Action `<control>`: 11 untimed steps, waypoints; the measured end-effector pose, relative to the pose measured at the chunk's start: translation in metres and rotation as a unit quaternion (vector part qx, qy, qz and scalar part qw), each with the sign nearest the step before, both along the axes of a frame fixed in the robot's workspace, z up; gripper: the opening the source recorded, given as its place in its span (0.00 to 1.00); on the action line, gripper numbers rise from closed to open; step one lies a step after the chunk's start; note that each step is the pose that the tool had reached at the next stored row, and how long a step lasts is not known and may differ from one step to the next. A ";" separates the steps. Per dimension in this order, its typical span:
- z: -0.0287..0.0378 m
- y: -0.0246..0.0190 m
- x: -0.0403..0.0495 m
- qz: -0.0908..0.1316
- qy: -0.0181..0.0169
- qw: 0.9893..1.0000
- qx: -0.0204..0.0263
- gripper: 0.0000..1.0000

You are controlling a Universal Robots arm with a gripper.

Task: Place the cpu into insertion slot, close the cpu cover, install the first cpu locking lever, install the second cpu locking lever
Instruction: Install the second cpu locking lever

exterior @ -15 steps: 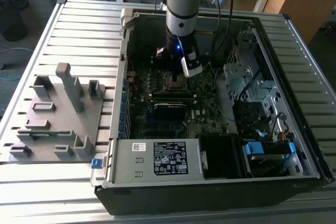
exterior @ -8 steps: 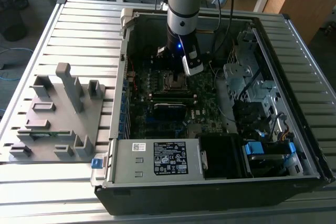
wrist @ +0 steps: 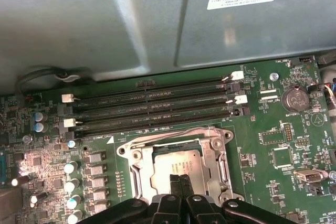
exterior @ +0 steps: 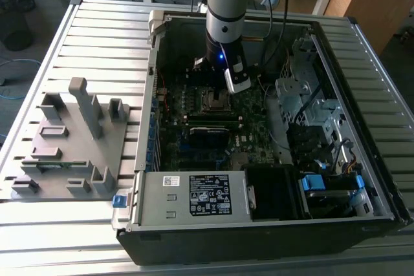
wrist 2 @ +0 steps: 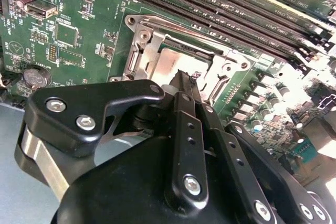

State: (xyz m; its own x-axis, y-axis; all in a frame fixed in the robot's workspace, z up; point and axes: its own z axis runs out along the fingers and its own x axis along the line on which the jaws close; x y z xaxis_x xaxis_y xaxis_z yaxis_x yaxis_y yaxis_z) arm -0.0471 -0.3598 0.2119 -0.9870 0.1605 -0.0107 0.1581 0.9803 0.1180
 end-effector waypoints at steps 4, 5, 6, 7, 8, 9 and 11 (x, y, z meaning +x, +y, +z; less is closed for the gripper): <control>0.0000 0.0001 0.0023 0.000 0.000 1.000 0.000 0.10; 0.0000 0.0002 0.0023 0.000 0.000 1.000 0.000 0.10; 0.0001 0.0003 0.0024 0.000 0.000 1.000 0.000 0.10; 0.0007 0.0003 0.0024 0.000 0.000 1.000 0.000 0.10; 0.0023 0.0003 0.0024 0.000 0.000 1.000 -0.001 0.10; 0.0034 0.0005 0.0024 0.000 0.000 1.000 -0.003 0.10; 0.0042 0.0008 0.0023 0.000 0.000 1.000 -0.012 0.10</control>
State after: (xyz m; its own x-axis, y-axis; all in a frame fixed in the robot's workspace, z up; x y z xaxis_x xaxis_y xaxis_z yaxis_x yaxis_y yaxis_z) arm -0.0447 -0.3590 0.2161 -0.9870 0.1599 -0.0143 0.1578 0.9829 0.0953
